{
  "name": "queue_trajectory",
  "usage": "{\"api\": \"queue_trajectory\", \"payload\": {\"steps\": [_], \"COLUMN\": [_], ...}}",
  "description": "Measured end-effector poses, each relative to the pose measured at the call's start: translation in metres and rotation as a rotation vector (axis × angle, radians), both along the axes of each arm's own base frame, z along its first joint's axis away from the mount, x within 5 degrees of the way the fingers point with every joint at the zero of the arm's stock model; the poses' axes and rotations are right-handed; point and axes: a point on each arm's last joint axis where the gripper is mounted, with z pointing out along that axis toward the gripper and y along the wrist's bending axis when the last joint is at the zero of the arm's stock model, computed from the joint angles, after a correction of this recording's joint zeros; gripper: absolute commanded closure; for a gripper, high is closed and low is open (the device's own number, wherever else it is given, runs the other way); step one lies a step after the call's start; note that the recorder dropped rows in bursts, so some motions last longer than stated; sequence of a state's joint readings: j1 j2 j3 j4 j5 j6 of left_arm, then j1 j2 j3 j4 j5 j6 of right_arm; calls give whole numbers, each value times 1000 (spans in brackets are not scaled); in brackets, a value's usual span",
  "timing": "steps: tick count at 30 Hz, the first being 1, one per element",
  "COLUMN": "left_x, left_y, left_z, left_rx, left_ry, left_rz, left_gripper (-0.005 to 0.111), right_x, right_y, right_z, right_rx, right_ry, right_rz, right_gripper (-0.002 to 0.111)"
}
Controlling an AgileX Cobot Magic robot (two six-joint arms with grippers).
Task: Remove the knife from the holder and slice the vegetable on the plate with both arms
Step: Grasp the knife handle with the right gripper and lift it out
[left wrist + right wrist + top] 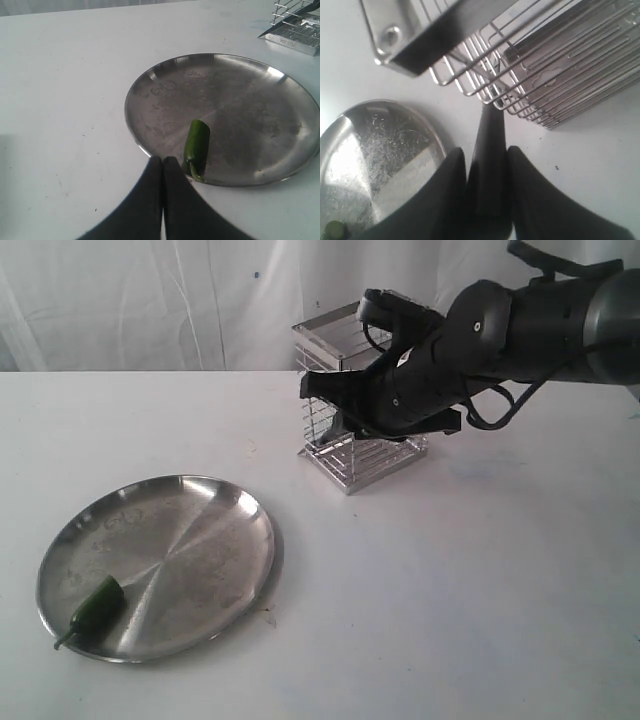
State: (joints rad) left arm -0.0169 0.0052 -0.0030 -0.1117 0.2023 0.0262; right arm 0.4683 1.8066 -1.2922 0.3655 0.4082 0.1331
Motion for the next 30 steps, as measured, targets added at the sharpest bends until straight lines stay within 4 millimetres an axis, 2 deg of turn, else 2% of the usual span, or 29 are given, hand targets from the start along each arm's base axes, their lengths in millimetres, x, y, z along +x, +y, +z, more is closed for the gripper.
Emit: {"api": "queue_trajectory", "payload": {"steps": [3, 7, 13, 16, 22, 30], "left_x": [0, 0, 0, 0, 0, 0], "left_y": [0, 0, 0, 0, 0, 0], "left_z": [0, 0, 0, 0, 0, 0], "left_rx": [0, 0, 0, 0, 0, 0], "left_ry": [0, 0, 0, 0, 0, 0], "left_rz": [0, 0, 0, 0, 0, 0], "left_gripper": [107, 107, 107, 107, 107, 107], "right_x": [1, 0, -3, -11, -30, -60], "right_y": [0, -1, -2, -6, -16, -31], "right_z": [0, 8, 40, 62, 89, 104], "right_rx": [-22, -55, -101, -114, -163, -210], "right_ry": [-27, -92, -213, -257, -286, -269], "right_rz": [27, 77, 169, 194, 240, 286], "right_gripper": [99, 100, 100, 100, 100, 101]}}
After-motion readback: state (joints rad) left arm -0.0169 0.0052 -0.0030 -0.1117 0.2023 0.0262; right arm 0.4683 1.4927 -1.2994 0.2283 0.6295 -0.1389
